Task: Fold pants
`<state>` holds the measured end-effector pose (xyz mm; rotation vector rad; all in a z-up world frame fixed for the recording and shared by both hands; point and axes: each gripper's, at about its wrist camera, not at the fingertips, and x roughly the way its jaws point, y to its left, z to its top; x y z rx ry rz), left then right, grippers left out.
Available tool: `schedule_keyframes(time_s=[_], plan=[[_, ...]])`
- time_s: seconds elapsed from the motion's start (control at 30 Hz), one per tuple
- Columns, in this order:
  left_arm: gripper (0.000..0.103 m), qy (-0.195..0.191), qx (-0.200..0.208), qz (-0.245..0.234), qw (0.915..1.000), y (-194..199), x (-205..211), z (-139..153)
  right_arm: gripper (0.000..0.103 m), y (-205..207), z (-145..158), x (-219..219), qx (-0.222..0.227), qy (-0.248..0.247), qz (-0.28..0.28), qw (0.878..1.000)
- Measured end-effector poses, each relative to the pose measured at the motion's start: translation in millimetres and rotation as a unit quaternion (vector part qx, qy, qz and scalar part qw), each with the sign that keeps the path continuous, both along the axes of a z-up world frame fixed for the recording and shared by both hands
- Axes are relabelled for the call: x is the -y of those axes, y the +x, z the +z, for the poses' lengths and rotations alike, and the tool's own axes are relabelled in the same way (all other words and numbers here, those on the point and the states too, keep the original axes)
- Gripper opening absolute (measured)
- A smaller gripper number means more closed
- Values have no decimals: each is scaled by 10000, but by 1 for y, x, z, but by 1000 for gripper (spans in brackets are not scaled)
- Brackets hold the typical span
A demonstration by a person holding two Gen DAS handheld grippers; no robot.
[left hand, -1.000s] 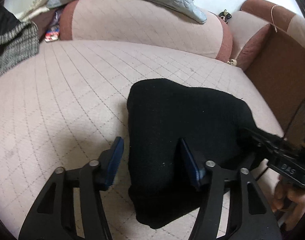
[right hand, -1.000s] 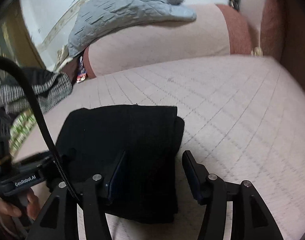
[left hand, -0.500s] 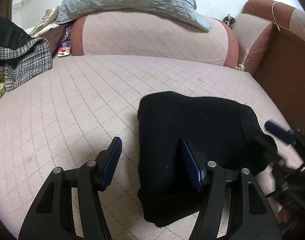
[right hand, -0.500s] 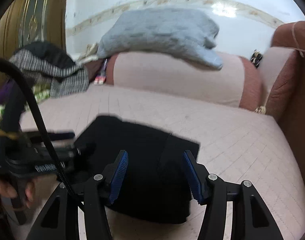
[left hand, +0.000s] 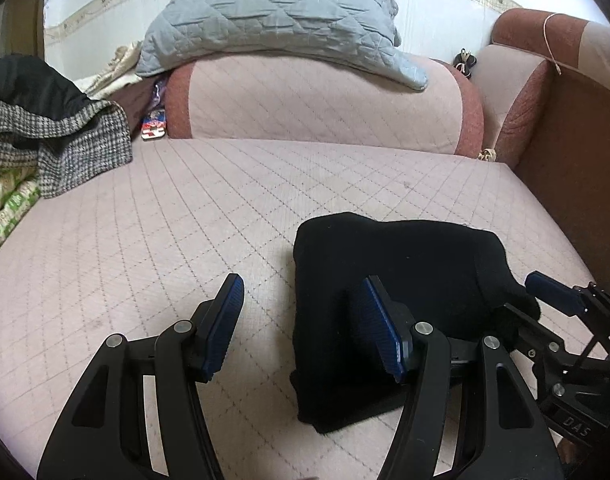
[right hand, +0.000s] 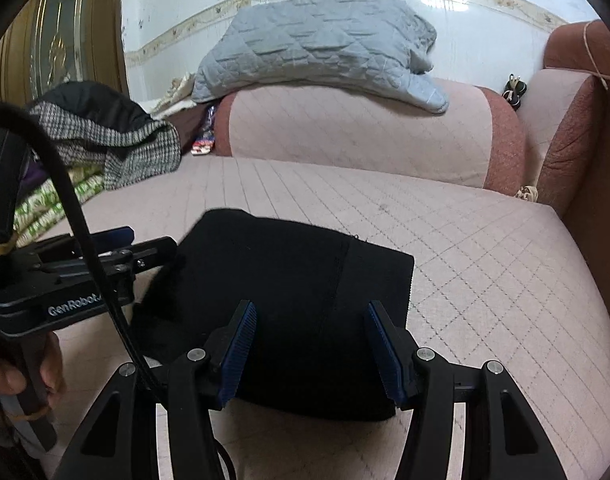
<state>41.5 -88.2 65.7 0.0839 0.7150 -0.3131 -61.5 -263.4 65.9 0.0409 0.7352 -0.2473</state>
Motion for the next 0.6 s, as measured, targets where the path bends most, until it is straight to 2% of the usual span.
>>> schedule_keyframes(time_s=[0.1,0.17,0.2,0.27,0.4,0.6], plan=[[61,66,22,-21,10000,-13,3,7,54,-10,10,-7,94,-19,-68,9999],[62,150,57,21,9999,-20,5,10,58,-20,14,-10,192,96,-192,9996],[61,182,73,33,9998,-25,6,13,63,-24,15,-10,222,184,-246,9993],[62,210,42,71,9997,-29,6,15,64,-29,16,-11,187,213,-328,9991],[62,-41,-77,187,9998,-44,-1,13,64,-37,20,-13,234,85,-468,9986],[62,-57,-48,142,9999,-52,-1,14,64,-42,18,-10,200,196,-579,9979]])
